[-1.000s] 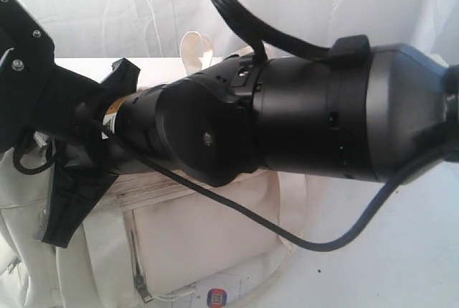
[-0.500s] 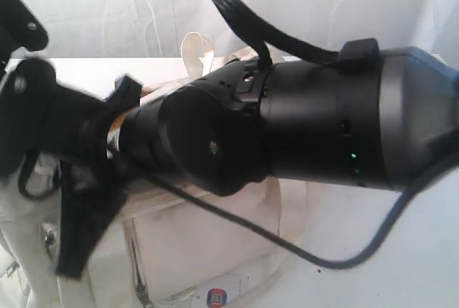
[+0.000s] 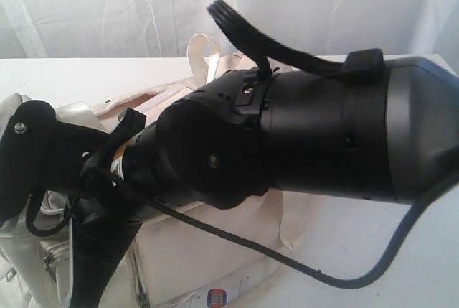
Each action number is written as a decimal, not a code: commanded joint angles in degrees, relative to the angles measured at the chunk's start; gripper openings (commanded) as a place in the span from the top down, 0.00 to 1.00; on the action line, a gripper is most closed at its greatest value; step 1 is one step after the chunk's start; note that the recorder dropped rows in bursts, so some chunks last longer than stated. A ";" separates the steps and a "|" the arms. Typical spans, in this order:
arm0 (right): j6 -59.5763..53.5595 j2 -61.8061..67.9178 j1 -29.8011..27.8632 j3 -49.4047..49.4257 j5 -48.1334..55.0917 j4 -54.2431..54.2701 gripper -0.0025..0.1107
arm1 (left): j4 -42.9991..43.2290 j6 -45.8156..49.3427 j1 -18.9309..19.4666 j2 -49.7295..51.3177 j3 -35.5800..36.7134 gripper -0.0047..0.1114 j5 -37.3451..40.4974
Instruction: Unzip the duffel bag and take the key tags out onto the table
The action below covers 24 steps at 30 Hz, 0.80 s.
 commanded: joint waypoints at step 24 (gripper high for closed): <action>2.81 -0.46 -0.13 0.39 0.45 0.36 0.98 | -74.34 74.76 -0.07 -14.56 11.69 0.42 6.93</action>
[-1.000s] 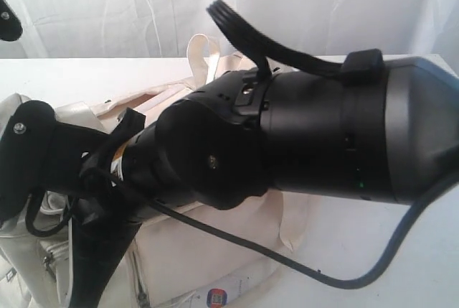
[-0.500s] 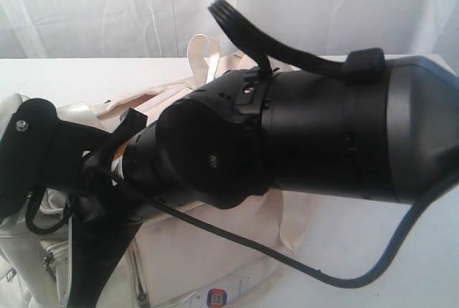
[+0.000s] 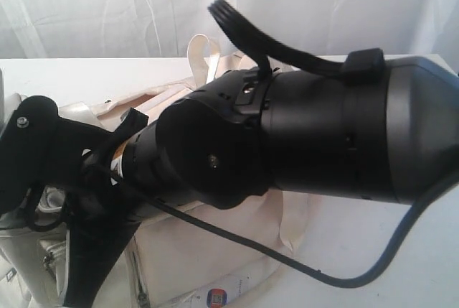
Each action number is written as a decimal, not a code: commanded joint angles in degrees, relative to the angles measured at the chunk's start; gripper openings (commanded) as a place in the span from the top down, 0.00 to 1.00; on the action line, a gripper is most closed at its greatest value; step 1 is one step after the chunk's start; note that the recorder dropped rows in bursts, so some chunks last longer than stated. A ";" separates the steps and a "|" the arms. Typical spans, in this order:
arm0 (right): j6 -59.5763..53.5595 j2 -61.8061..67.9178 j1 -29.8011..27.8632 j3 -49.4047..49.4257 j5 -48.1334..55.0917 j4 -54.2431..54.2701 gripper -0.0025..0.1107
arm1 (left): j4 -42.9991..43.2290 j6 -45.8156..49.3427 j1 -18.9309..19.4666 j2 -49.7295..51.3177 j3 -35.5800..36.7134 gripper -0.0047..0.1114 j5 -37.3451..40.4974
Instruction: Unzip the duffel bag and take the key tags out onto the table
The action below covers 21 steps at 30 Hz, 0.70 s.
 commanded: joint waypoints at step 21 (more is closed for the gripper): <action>0.70 -0.46 -0.13 0.39 0.56 0.37 0.98 | 1.03 5.20 -0.07 -0.36 5.42 0.81 -12.38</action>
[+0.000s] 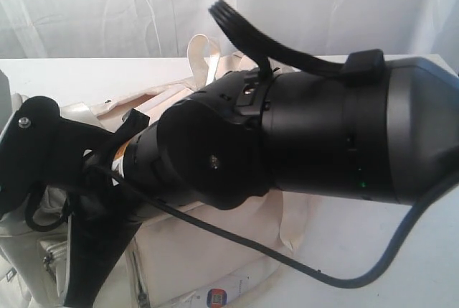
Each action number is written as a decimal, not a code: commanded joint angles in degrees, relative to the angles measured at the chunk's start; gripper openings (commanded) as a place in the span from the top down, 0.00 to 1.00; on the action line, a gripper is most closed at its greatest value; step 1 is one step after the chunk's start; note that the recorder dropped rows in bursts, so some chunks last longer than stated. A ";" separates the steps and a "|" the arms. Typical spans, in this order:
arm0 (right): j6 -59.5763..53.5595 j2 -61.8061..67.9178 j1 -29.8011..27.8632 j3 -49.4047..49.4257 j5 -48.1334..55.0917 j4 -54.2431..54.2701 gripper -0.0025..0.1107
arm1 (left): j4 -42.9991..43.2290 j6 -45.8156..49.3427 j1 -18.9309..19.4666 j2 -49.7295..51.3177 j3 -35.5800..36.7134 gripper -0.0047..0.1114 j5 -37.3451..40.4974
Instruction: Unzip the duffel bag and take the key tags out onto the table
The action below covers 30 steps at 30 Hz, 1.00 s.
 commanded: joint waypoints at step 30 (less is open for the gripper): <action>0.37 -0.46 -0.13 0.24 0.79 0.37 0.98 | 2.45 -0.26 -0.07 2.34 0.39 0.96 -13.41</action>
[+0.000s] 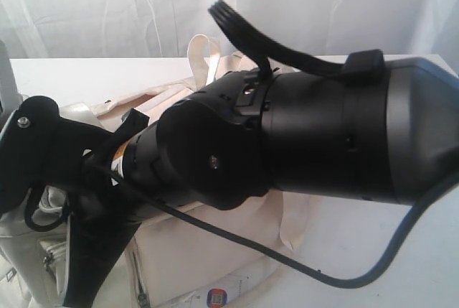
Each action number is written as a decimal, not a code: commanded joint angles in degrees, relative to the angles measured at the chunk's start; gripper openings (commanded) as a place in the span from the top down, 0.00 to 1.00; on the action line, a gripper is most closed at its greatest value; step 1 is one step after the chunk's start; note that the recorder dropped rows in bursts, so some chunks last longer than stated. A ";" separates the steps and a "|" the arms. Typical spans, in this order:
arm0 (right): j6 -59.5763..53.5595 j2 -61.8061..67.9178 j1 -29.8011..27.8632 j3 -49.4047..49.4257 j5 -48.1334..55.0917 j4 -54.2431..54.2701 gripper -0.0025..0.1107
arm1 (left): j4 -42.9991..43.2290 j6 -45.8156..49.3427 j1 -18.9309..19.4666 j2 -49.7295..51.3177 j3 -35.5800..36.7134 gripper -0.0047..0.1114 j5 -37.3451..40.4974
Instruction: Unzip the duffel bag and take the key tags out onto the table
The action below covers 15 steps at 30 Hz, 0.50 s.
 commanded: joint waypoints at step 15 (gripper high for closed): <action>0.37 -0.46 -0.13 0.24 2.33 0.37 0.98 | -0.21 -4.87 -0.07 0.75 -4.34 0.96 2.46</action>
